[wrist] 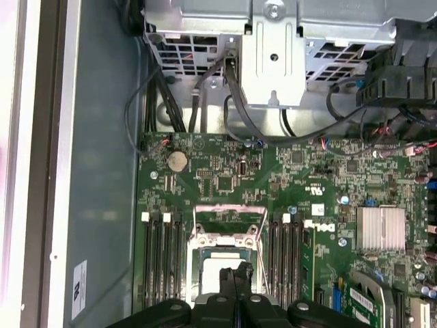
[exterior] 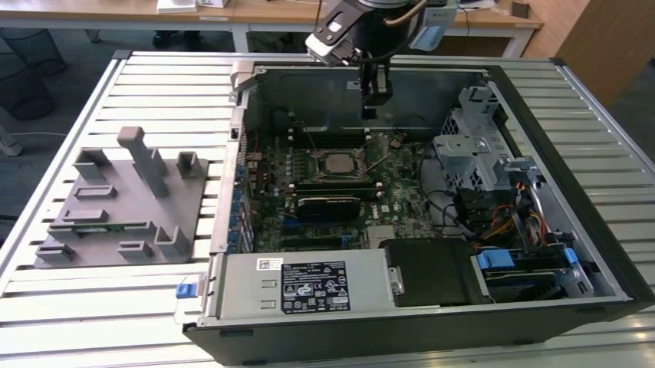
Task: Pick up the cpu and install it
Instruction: 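Close the cpu cover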
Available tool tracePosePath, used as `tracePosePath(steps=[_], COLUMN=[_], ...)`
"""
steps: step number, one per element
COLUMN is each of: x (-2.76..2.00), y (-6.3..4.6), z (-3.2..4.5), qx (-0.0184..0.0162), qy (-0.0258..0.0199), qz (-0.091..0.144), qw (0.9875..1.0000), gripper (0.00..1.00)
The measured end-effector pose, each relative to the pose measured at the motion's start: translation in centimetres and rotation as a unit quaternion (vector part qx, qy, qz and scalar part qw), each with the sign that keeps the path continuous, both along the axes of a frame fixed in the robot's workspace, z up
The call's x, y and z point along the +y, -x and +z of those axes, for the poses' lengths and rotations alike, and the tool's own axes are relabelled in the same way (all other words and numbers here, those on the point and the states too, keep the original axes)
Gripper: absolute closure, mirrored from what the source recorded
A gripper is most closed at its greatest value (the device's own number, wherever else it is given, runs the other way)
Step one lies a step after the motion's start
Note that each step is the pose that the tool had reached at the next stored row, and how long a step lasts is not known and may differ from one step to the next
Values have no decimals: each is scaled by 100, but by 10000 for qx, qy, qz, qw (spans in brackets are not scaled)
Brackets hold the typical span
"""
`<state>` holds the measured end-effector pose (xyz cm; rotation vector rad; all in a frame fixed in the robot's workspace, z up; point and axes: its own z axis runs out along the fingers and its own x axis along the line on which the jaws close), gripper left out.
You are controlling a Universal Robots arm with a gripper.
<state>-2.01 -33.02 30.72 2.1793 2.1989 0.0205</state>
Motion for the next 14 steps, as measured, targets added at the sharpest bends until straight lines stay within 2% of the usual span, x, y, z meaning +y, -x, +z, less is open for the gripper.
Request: tracePosePath(steps=[8, 14], x=[0, -5], y=[-140, -216], z=[-19, -116], qx=[4, 7], qy=[0, 4], qz=[-1, 0], qw=[10000, 10000], gripper=[89, 89])
